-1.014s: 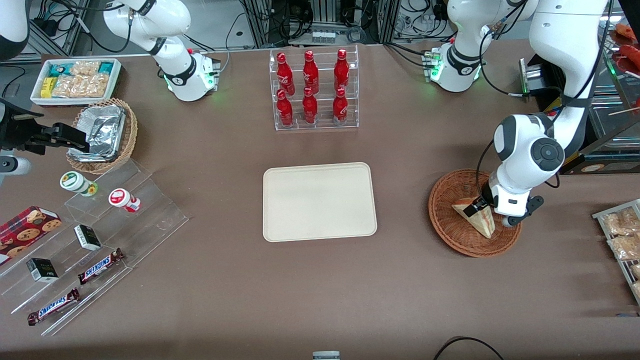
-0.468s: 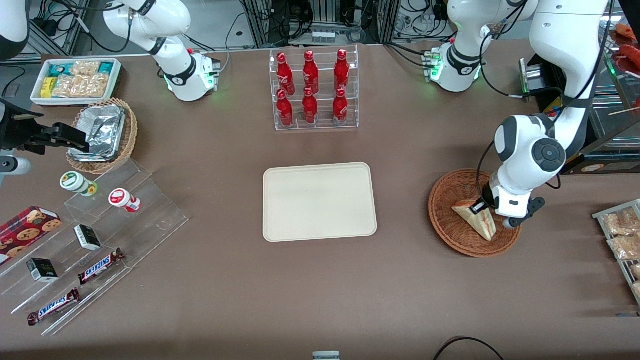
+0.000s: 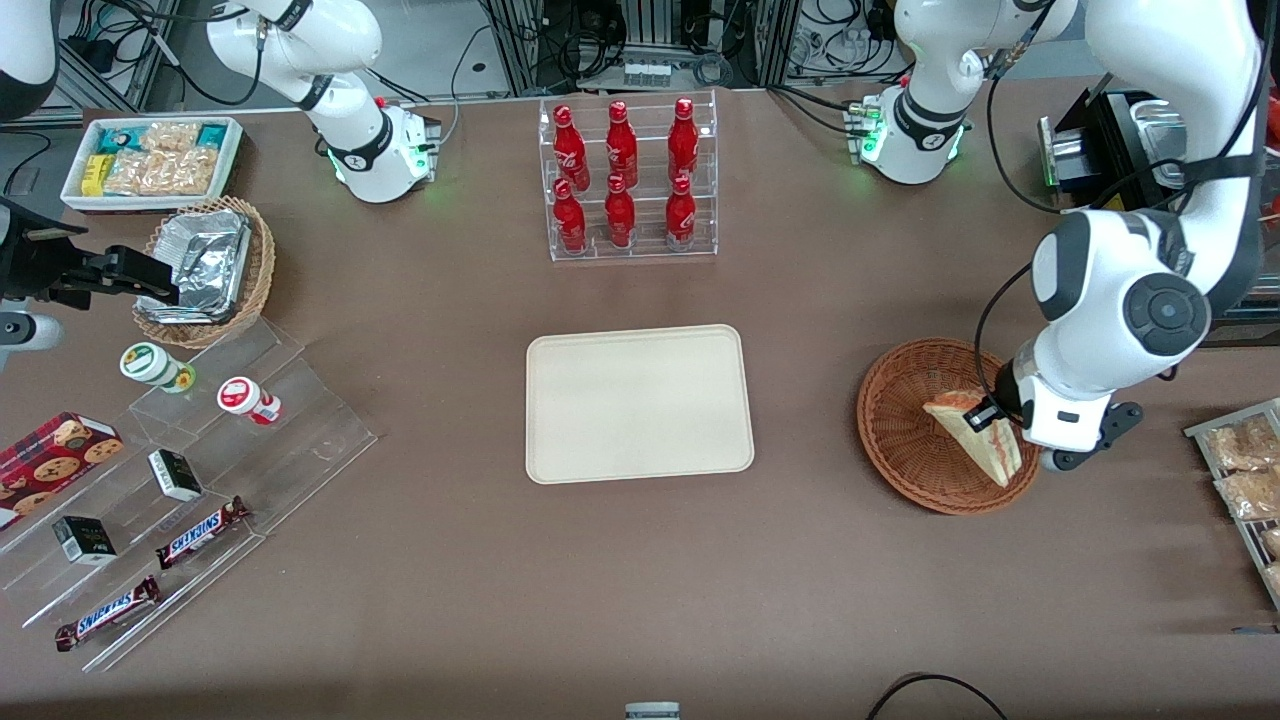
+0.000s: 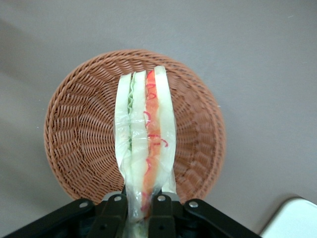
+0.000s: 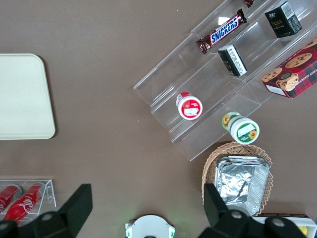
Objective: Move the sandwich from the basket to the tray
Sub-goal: 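Lift the sandwich out of the basket and carry it over the tray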
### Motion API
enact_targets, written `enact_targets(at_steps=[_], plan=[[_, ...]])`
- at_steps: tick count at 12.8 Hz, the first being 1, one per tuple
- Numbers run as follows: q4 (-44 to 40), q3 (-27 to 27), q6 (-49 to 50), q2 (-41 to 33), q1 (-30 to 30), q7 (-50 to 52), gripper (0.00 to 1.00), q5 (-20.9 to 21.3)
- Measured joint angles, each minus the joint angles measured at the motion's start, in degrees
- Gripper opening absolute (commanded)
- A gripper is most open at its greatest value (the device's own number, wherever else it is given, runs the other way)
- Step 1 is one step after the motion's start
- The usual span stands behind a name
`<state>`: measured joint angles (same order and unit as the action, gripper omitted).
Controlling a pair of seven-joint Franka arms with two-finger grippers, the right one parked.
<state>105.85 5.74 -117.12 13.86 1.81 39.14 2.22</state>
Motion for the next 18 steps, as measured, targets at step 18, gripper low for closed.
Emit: enact_targets(at_steps=[18], plan=[[-17.41, 1.47, 6.61, 10.85, 31.16, 4.71, 0.00, -0.02]])
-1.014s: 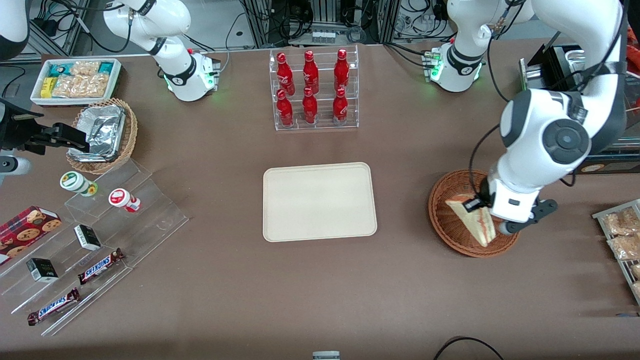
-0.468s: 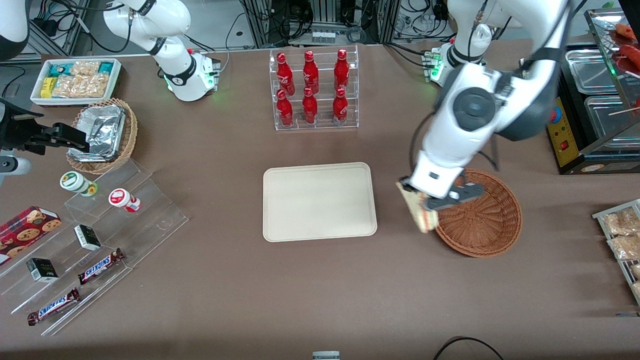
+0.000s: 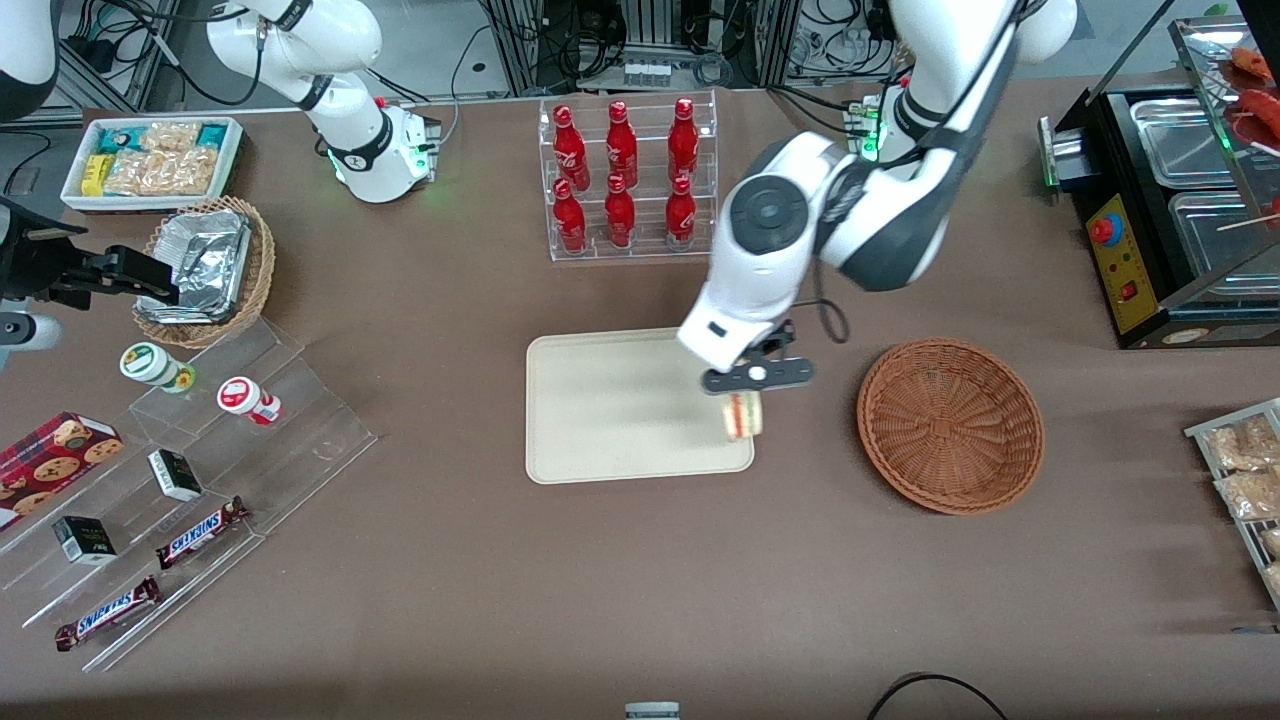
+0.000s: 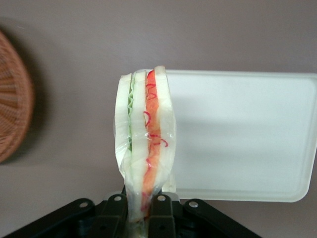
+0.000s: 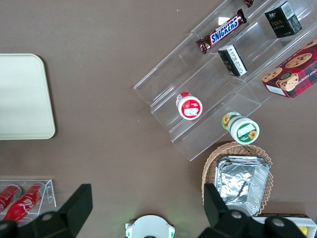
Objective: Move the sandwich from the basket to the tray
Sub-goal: 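Lift the sandwich out of the basket and carry it over the tray, then lower the sandwich onto the tray and open the left gripper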
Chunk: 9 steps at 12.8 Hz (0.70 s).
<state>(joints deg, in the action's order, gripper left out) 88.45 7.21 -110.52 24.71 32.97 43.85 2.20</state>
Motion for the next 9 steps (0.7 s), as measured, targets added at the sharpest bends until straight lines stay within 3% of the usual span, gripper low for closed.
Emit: enact_targets(at_steps=[9], plan=[[-6.63, -0.22, -9.65, 15.20, 8.24, 0.87, 0.00, 0.07]])
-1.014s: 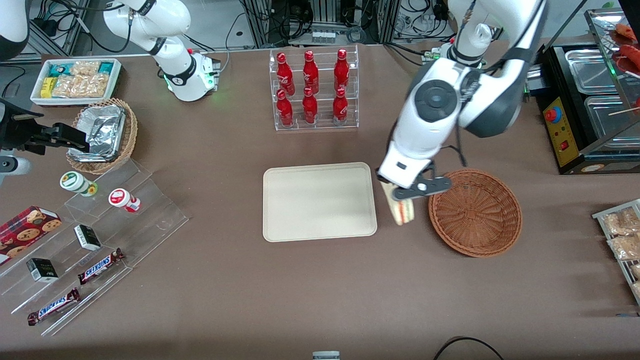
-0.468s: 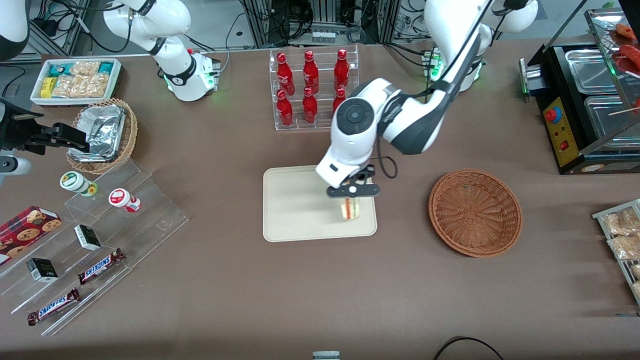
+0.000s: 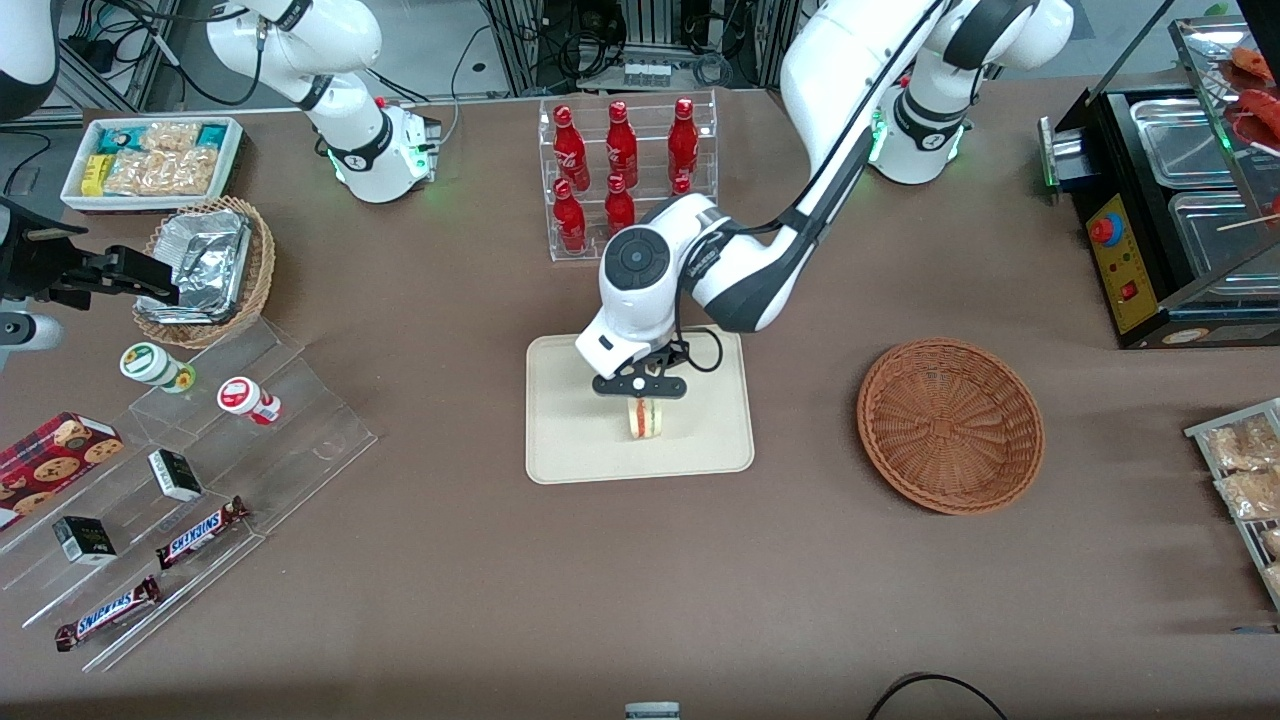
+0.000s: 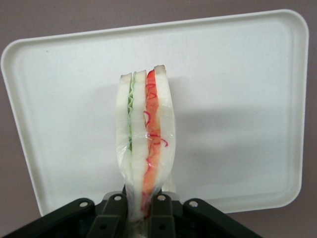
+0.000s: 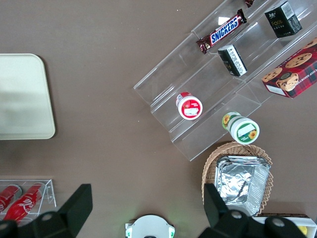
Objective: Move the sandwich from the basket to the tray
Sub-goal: 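Lower the sandwich onto the tray and open the left gripper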
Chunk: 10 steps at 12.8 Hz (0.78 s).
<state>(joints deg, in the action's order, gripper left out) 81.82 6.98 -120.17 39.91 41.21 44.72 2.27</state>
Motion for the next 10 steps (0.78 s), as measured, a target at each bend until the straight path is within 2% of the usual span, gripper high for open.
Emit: enact_targets(at_steps=[10], plan=[[-0.58, -0.04, -2.56, 3.48, 1.55, 2.04, 0.00, 0.05]])
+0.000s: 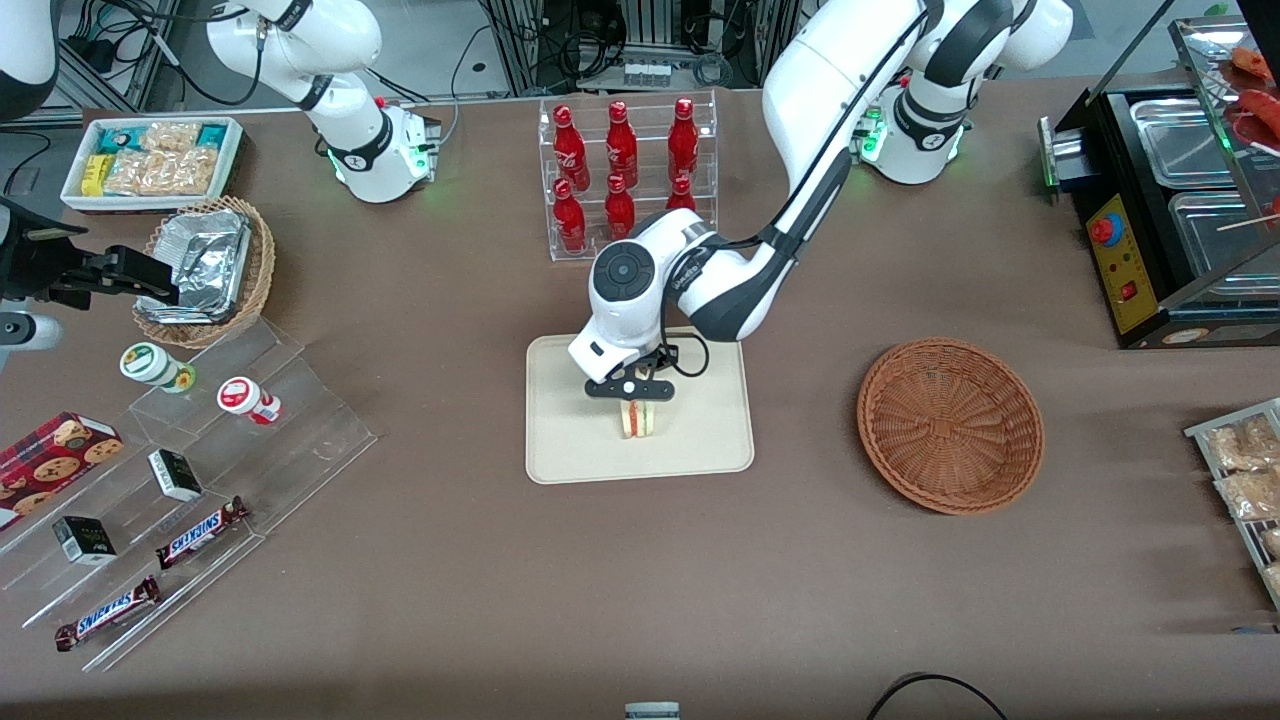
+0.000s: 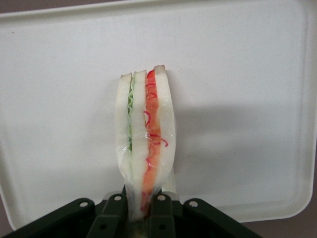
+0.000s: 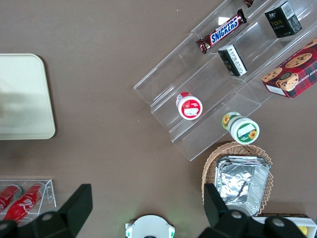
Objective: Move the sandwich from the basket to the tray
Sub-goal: 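Lower the sandwich onto the tray and open the left gripper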
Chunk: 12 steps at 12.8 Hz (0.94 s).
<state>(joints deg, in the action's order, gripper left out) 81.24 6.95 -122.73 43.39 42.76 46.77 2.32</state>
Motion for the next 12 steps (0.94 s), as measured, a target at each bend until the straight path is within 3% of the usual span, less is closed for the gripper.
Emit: enact_targets(at_steps=[1, 2, 3, 12], plan=[[0.00, 0.00, -0.07, 0.31, 0.06, 0.18, 0.00, 0.08], [0.00, -0.02, -0.08, 0.59, 0.07, 0.29, 0.33, 0.39], [0.00, -0.04, -0.08, 0.85, 0.07, 0.42, 0.99, 0.99], [-2.57, -0.66, 0.65, -2.12, -0.14, 1.72, 1.00, 1.21]])
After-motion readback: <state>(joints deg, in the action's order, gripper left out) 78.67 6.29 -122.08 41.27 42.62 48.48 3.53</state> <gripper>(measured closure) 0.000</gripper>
